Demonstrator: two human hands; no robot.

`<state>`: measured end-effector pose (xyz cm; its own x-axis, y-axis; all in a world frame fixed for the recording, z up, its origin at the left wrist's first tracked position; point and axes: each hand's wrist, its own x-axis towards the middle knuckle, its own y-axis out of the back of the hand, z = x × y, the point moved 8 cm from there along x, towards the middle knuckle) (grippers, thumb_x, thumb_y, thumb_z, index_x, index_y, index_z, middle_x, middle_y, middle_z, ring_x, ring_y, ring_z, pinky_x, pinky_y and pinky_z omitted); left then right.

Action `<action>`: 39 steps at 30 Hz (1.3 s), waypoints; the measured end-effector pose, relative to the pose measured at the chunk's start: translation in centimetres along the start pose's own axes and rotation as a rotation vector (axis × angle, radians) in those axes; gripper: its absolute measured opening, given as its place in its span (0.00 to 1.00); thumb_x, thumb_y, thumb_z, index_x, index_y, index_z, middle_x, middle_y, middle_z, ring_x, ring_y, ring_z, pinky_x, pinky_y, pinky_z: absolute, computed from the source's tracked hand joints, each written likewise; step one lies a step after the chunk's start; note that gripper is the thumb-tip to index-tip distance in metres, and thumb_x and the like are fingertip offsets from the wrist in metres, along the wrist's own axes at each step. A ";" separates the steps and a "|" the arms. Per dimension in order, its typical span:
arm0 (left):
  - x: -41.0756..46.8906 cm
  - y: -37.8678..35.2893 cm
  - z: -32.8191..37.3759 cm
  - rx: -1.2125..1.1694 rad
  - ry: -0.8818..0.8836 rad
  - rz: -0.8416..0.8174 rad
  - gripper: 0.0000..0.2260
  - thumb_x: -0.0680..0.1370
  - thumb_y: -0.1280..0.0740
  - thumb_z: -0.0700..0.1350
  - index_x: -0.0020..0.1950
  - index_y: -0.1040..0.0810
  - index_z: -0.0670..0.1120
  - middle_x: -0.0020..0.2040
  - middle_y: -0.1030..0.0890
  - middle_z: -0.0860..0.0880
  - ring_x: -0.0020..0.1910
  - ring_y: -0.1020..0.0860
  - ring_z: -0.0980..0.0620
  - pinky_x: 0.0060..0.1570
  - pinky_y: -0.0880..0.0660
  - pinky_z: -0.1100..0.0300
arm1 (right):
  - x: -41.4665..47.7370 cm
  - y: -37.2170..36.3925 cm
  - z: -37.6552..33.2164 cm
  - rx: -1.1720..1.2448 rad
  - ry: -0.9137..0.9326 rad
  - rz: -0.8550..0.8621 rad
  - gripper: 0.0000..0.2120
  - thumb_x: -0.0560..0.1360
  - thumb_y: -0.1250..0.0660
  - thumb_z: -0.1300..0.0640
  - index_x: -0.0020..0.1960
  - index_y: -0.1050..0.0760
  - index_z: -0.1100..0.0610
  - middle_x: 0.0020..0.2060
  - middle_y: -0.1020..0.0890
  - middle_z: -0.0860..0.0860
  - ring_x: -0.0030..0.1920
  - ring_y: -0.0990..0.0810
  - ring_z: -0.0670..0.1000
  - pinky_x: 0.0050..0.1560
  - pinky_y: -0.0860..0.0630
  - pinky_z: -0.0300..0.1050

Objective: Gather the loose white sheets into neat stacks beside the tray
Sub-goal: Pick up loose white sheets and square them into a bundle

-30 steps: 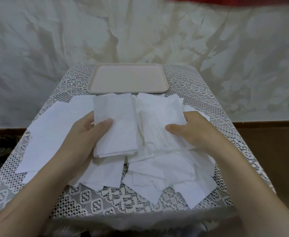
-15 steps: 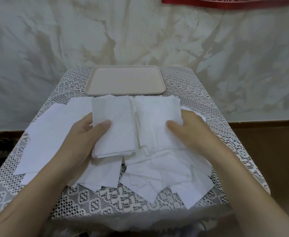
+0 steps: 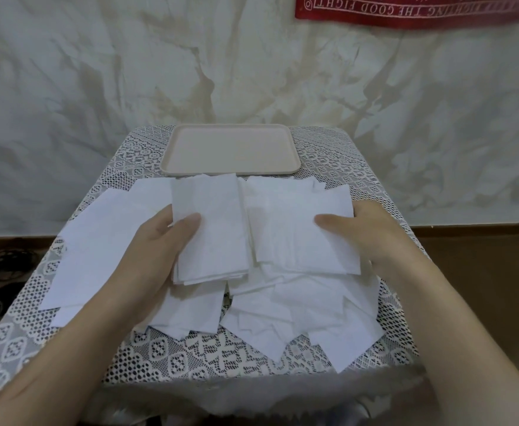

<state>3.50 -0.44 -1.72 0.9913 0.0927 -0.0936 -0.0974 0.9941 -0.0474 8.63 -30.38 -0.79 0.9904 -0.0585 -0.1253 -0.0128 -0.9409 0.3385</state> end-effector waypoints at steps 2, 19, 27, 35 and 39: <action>-0.1 0.1 0.0 -0.002 0.021 0.024 0.10 0.86 0.37 0.47 0.61 0.16 0.50 0.52 0.12 0.48 0.47 0.14 0.50 0.43 0.21 0.53 | -0.6 0.0 -1.0 0.086 0.056 0.011 0.03 0.77 0.27 0.59 0.44 0.16 0.56 0.37 0.13 0.47 0.36 0.15 0.47 0.35 0.22 0.40; 0.4 -0.7 -0.6 -0.116 0.060 0.012 0.12 0.86 0.38 0.52 0.61 0.17 0.53 0.56 0.12 0.56 0.59 0.15 0.57 0.64 0.23 0.51 | -2.8 -8.6 -5.2 0.052 0.205 -0.126 0.04 0.77 0.28 0.56 0.49 0.16 0.57 0.42 0.12 0.51 0.44 0.13 0.55 0.52 0.18 0.63; 0.2 -1.1 -0.7 -0.057 0.044 -0.024 0.11 0.87 0.38 0.49 0.63 0.16 0.54 0.57 0.13 0.47 0.60 0.16 0.40 0.59 0.22 0.33 | -2.7 -8.5 -4.7 0.041 0.195 -0.097 0.05 0.77 0.27 0.54 0.48 0.16 0.55 0.42 0.12 0.49 0.44 0.13 0.54 0.52 0.18 0.63; -0.2 -1.2 -1.0 -0.060 0.063 0.003 0.11 0.86 0.37 0.55 0.61 0.15 0.57 0.59 0.13 0.48 0.59 0.16 0.40 0.51 0.17 0.34 | -2.6 -7.2 -5.4 -0.030 0.279 -0.040 0.12 0.71 0.26 0.46 0.47 0.15 0.54 0.40 0.13 0.52 0.44 0.14 0.59 0.49 0.18 0.65; -0.3 -1.1 -0.9 -0.033 0.068 0.016 0.13 0.86 0.39 0.56 0.62 0.16 0.57 0.56 0.12 0.53 0.54 0.14 0.48 0.39 0.19 0.53 | -2.7 -8.9 -5.2 -0.017 0.244 -0.084 0.18 0.66 0.28 0.43 0.47 0.16 0.56 0.41 0.13 0.53 0.45 0.13 0.59 0.49 0.19 0.65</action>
<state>3.21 -1.65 -2.52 0.9814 0.1032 -0.1617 -0.1170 0.9901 -0.0782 6.82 -20.15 1.35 0.9919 0.1034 0.0741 0.0710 -0.9330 0.3527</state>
